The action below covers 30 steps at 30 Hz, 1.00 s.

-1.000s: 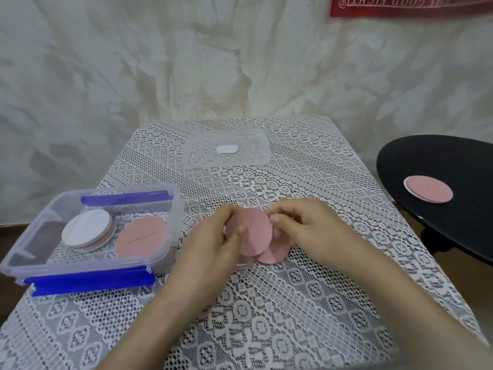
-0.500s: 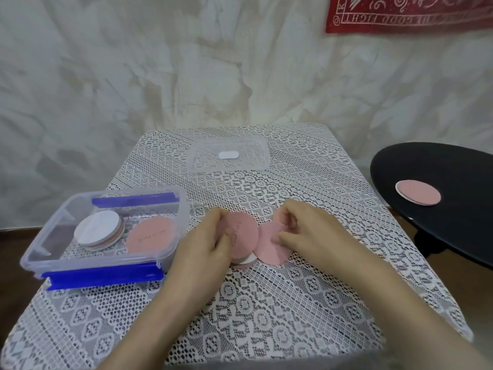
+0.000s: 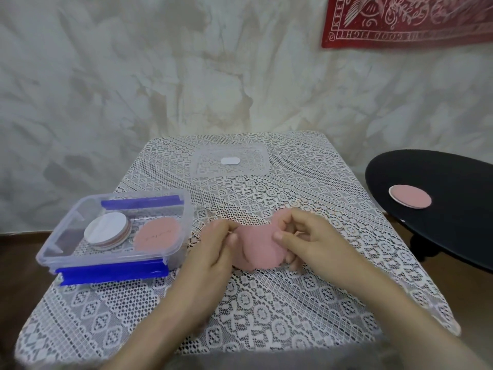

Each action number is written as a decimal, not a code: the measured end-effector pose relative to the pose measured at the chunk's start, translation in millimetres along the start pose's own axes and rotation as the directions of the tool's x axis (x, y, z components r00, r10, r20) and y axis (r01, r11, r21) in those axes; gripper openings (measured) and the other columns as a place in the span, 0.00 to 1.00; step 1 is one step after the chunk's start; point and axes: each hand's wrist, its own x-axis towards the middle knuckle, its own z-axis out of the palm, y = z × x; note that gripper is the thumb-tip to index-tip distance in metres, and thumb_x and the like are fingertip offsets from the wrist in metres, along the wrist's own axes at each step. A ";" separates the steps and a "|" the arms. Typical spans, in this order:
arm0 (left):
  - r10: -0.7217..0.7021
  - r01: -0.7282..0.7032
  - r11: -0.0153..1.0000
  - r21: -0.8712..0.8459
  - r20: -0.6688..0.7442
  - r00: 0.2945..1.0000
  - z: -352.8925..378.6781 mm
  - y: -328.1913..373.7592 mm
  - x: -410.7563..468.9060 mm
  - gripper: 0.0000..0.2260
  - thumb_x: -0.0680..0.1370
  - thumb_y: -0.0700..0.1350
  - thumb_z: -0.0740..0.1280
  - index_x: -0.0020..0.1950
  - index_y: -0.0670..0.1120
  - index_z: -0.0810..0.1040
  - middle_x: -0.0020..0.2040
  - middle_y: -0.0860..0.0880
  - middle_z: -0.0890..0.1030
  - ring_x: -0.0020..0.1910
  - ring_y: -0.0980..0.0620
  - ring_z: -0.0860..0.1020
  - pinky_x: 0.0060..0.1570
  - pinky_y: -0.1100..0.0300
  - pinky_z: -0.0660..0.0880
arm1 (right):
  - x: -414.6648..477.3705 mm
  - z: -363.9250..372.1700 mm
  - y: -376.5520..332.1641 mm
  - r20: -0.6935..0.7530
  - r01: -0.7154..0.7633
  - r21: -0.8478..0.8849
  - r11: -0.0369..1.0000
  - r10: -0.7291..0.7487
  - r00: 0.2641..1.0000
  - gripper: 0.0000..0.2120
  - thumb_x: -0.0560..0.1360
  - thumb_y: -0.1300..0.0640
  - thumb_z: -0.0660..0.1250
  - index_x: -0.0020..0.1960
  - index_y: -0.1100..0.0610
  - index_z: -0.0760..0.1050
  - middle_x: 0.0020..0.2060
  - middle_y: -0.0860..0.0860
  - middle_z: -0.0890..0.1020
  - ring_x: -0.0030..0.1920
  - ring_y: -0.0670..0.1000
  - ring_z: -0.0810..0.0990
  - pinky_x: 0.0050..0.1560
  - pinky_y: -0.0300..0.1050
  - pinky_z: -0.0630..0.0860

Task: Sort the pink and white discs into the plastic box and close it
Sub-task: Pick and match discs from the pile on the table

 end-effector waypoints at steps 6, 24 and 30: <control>0.082 -0.084 0.993 0.077 0.024 0.996 -1.5 1.2 -12.0 0.07 0.82 0.53 0.63 0.59 0.62 0.73 0.50 0.57 0.81 0.44 0.55 0.80 0.43 0.47 0.79 | -9.7 21.1 -4.8 0.004 0.070 -0.139 0.988 -0.070 0.998 0.02 0.80 0.47 0.68 0.50 0.43 0.79 0.41 0.49 0.81 0.36 0.50 0.83 0.43 0.56 0.82; 0.158 -0.173 0.906 0.386 0.071 0.985 -15.0 -5.3 -30.6 0.03 0.81 0.58 0.60 0.53 0.62 0.70 0.43 0.62 0.78 0.44 0.60 0.77 0.42 0.55 0.76 | -28.3 39.6 -20.7 0.120 0.234 -0.597 0.767 -0.203 0.972 0.08 0.83 0.43 0.60 0.52 0.45 0.75 0.35 0.41 0.78 0.37 0.44 0.77 0.38 0.44 0.72; 0.179 -0.183 0.905 0.384 0.048 0.983 -16.9 -4.3 -29.8 0.04 0.81 0.56 0.60 0.52 0.58 0.71 0.41 0.59 0.78 0.40 0.58 0.76 0.40 0.53 0.75 | -30.2 38.8 -22.9 0.107 0.248 -0.589 0.769 -0.231 0.967 0.08 0.83 0.45 0.59 0.51 0.46 0.75 0.37 0.41 0.78 0.38 0.44 0.76 0.37 0.41 0.70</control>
